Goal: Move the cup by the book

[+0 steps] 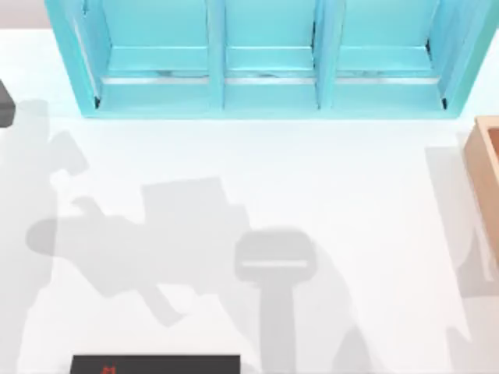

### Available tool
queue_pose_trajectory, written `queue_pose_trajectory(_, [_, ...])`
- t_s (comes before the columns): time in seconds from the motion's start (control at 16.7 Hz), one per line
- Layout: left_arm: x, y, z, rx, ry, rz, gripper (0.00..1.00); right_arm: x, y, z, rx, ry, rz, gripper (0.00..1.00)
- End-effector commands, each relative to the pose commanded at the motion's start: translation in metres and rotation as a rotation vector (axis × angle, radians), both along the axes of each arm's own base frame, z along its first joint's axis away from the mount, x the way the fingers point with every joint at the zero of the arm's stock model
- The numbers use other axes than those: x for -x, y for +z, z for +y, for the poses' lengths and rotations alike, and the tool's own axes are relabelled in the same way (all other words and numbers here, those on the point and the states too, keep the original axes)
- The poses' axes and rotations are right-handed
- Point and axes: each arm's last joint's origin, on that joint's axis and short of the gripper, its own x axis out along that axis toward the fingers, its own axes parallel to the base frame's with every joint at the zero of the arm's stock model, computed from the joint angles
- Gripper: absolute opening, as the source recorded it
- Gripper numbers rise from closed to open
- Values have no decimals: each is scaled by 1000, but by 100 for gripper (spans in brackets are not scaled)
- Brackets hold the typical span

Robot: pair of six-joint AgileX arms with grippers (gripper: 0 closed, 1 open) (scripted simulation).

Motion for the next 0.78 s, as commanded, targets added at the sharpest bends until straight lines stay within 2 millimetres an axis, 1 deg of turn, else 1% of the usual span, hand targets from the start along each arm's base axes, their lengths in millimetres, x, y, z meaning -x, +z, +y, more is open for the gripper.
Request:
queue_pose_trajectory(0.18, [39, 11, -41, -15, 222, 20, 0, 0, 0, 0, 0, 0, 0, 100])
queue_pose_trajectory(0.36, [83, 15, -71, -37, 445, 32, 0, 0, 0, 0, 0, 0, 0, 100])
queue_pose_trajectory(0.54, [125, 13, -89, -56, 653, 30, 0, 0, 0, 0, 0, 0, 0, 100])
queue_pose_trajectory(0.66, [149, 10, -95, -64, 774, 21, 0, 0, 0, 0, 0, 0, 0, 100])
queue_pose_trajectory(0.78, [168, 6, -98, -67, 871, 7, 0, 0, 0, 0, 0, 0, 0, 100])
